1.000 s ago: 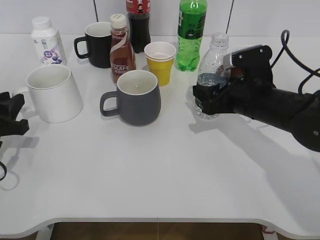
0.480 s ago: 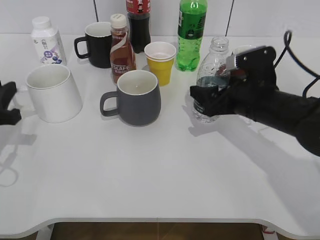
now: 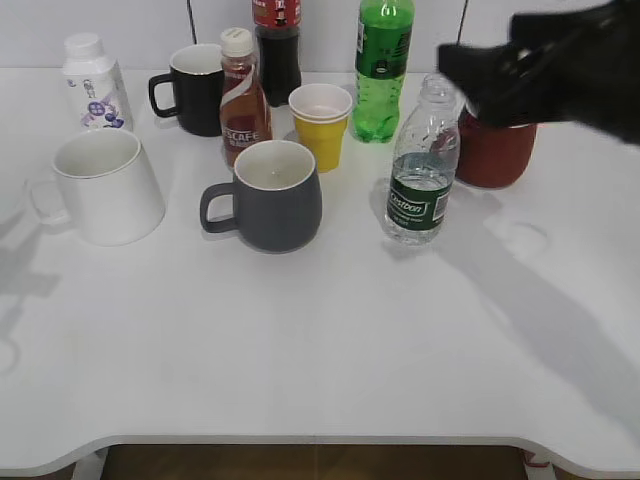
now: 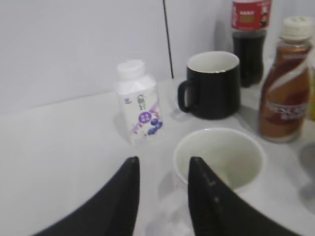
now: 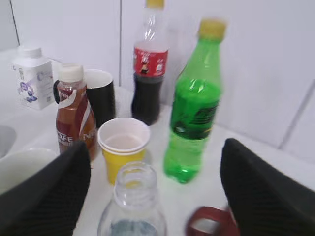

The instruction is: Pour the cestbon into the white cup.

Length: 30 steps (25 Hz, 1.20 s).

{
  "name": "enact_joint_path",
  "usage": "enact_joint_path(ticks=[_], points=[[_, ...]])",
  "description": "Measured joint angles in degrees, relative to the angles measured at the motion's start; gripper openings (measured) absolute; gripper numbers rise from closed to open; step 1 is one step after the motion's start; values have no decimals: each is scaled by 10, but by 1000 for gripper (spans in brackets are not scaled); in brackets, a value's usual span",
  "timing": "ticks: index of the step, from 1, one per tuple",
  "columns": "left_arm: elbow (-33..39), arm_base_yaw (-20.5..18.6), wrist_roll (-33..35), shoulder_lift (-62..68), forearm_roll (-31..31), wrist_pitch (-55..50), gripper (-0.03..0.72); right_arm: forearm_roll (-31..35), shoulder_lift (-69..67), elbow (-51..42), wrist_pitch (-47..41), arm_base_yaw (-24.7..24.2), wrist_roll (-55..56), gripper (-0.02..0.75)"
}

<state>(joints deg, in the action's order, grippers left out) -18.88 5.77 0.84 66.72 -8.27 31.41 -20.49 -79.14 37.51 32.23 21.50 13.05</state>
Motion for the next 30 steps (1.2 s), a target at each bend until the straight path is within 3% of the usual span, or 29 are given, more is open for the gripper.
enact_joint_path(ticks=[4,8,12,17,21,25,30], points=[[-73,53,-3,-153,11,-272,309,-38,136,0,-162,31,25,620],[-125,94,-3,-311,59,-460,434,-38,251,0,-312,91,40,620],[-142,100,-3,-420,74,-616,527,11,372,0,-494,147,40,620],[-146,100,-4,-545,75,-812,546,110,491,0,-769,163,-16,620],[-146,93,-4,-615,74,-937,546,137,584,1,-936,163,-36,616],[-145,68,-5,-650,70,-995,546,127,665,-1,-1009,163,-39,608],[-124,33,-5,-655,72,-949,546,117,722,-61,-984,163,-41,597]])
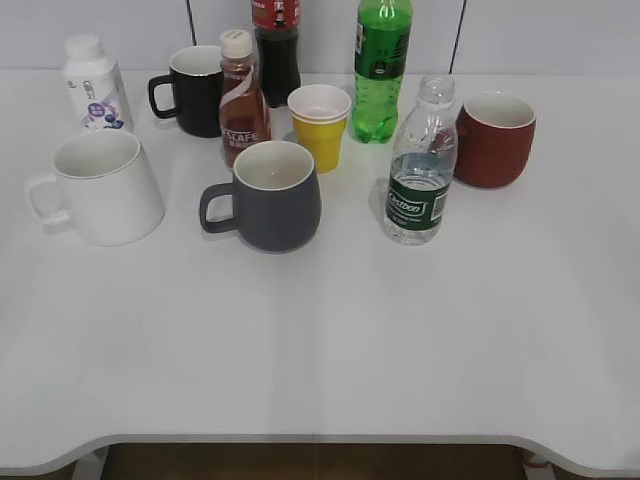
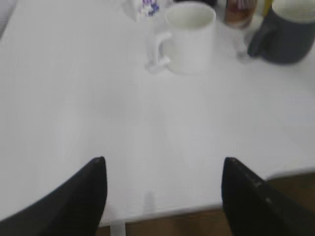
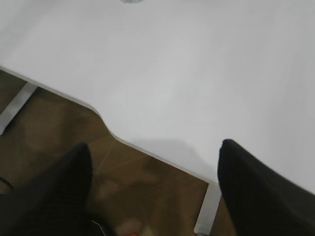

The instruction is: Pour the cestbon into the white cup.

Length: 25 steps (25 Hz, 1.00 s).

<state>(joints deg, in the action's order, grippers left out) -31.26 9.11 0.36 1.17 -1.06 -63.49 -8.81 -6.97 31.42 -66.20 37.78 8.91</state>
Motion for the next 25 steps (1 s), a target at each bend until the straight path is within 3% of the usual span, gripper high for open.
enact_joint_path(ticks=[4,14,16,21,25], points=[[12,-13,0,1,3,19,531,0,-1,-23,54,0,-7,596],[12,-17,0,1,4,24,449,1,-4,-25,65,-18,-14,593],[12,-26,0,1,4,24,431,2,-4,-25,65,-64,-14,593],[13,-60,0,-13,4,26,377,2,37,-25,66,-250,-15,593],[13,-64,0,-16,4,27,347,0,74,-25,66,-317,-15,592]])
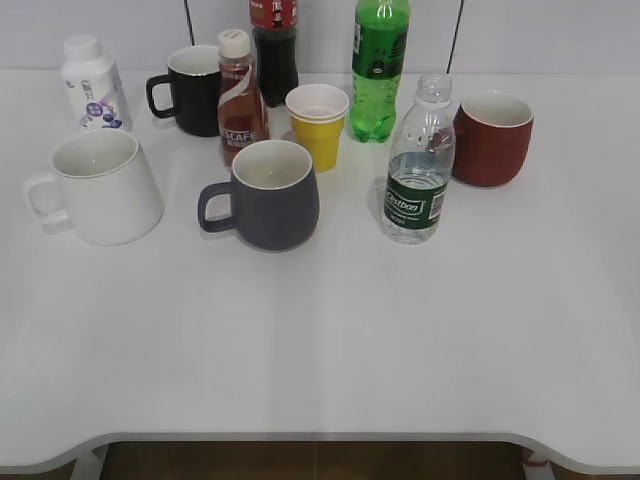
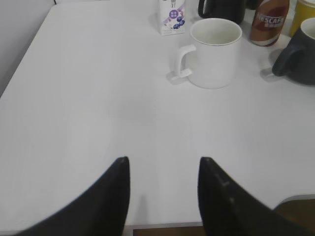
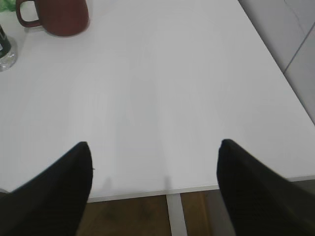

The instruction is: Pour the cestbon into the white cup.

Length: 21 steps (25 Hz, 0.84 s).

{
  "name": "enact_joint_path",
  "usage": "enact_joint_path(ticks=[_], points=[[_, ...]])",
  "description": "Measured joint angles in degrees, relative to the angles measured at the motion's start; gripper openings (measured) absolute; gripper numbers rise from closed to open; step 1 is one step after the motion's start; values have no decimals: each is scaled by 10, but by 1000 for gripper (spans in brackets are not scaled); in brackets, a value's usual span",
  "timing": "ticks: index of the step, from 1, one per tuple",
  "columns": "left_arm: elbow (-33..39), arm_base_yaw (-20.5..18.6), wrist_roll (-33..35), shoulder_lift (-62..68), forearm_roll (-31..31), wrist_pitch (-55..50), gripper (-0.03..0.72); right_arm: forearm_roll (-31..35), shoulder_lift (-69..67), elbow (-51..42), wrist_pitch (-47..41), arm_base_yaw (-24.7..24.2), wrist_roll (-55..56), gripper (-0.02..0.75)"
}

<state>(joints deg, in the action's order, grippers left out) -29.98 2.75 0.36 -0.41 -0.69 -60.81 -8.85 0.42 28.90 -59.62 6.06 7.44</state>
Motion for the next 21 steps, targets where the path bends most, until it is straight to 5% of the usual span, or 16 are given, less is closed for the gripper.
enact_joint_path(ticks=[21], points=[[0,0,0,0,0,-1,235,1,1,0,1,-6,0,590]])
